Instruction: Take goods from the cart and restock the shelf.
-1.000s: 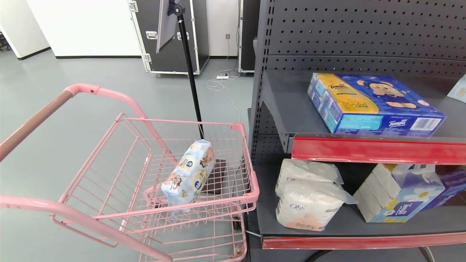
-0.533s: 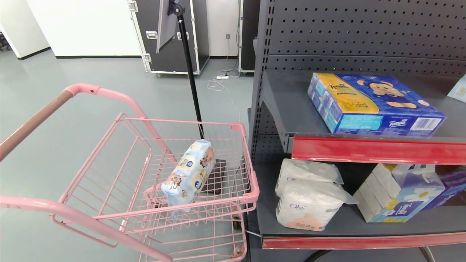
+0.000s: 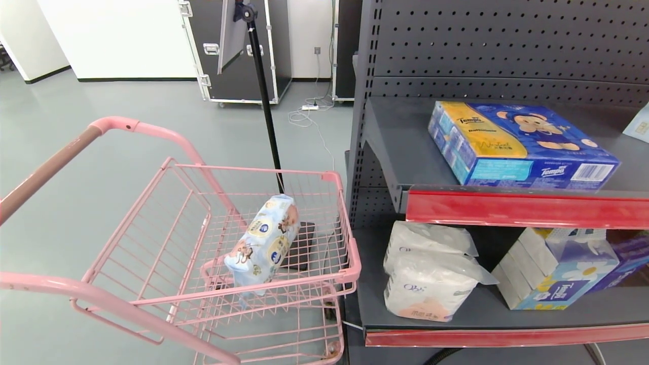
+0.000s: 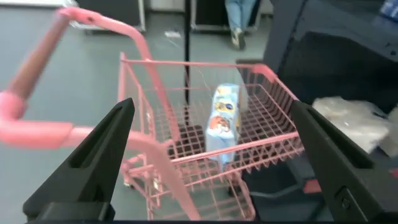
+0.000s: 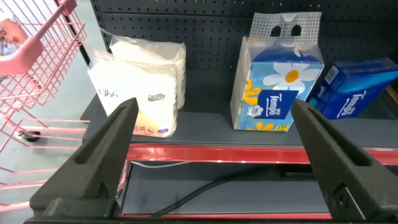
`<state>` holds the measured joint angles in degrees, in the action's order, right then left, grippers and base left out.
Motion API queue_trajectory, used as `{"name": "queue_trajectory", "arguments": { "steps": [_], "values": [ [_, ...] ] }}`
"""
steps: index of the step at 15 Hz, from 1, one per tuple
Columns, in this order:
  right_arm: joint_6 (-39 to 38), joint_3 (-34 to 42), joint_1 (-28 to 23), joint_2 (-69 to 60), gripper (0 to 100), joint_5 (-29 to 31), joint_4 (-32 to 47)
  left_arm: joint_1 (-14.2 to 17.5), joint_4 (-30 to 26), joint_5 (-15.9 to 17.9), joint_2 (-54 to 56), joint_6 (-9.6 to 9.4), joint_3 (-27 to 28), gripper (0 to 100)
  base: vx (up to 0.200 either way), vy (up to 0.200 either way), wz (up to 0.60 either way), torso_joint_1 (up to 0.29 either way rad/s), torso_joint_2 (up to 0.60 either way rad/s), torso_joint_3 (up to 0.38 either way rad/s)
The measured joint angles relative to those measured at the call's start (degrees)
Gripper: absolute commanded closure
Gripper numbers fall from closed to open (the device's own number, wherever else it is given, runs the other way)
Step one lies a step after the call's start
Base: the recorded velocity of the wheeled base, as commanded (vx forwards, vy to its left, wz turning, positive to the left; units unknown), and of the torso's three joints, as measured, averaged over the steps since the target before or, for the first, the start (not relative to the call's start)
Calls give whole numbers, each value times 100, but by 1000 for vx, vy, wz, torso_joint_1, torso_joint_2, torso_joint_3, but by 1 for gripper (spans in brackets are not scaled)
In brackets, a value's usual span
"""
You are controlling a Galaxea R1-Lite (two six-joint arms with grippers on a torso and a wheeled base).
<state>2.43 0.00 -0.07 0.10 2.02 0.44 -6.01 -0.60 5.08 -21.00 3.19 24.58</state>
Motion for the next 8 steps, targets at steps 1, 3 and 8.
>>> {"name": "queue_trajectory", "arguments": {
  "steps": [1, 3, 8],
  "values": [
    [-5, 0, 0, 0, 0, 0, 0, -27, -2, 172, -739, -7, 312, 0, 0, 0, 0, 0, 0, 0],
    [-13, 0, -4, 0, 0, 0, 0, -66, -16, 395, -2215, -194, 856, 0, 0, 0, 0, 0, 0, 0],
    [-18, 0, -6, 0, 0, 16, 0, -173, -106, 640, -5474, -1392, 1958, 0, 0, 0, 0, 0, 0, 0]
  ]
}}
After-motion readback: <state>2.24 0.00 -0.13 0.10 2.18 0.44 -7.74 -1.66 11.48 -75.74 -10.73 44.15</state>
